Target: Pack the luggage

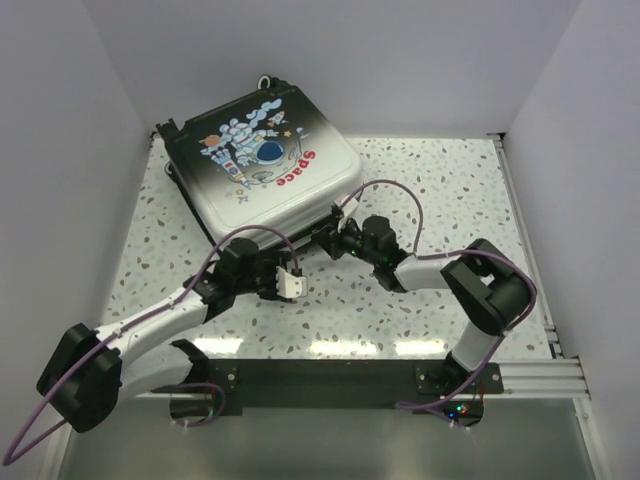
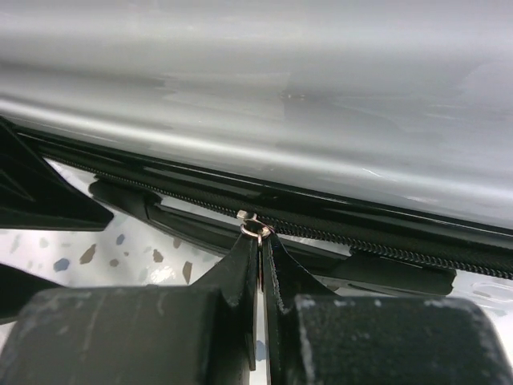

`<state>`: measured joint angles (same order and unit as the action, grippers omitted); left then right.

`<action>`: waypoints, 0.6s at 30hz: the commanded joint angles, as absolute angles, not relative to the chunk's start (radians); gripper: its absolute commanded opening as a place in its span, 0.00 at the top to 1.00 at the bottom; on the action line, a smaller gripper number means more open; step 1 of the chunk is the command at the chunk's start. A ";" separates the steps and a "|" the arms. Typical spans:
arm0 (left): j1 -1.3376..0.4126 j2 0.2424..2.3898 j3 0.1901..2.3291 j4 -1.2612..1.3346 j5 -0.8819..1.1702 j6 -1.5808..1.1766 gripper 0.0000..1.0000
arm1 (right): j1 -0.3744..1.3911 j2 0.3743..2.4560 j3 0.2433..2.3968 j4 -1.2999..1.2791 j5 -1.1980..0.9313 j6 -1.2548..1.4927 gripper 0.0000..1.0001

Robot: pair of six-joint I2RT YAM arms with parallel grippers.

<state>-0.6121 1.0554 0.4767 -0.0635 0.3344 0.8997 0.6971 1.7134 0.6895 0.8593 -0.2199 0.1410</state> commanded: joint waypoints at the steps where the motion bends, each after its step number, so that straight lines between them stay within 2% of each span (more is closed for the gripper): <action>1: -0.626 1.083 0.468 0.087 0.299 0.882 0.32 | 0.650 1.644 0.689 0.878 -0.374 0.212 1.00; 2: -0.630 1.091 0.471 0.094 0.299 0.877 0.32 | 0.644 1.643 0.698 0.861 -0.379 0.215 1.00; 3: -0.630 1.092 0.471 0.092 0.299 0.876 0.32 | 0.643 1.640 0.696 0.859 -0.376 0.210 0.83; 6: -0.635 1.082 0.476 0.081 0.304 0.867 0.32 | 0.643 1.625 0.678 0.861 -0.333 0.198 0.55; 7: -0.637 1.075 0.479 0.072 0.304 0.864 0.32 | 0.643 1.612 0.669 0.856 -0.303 0.190 0.52; 18: -0.663 1.040 0.480 0.029 0.273 0.822 0.31 | 0.673 1.588 0.614 0.911 -0.218 0.137 0.61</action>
<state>-0.6514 1.0557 0.4755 0.0013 0.2871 0.8467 0.6533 1.6203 0.6270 0.8459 -0.2562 0.1661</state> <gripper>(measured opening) 0.689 0.390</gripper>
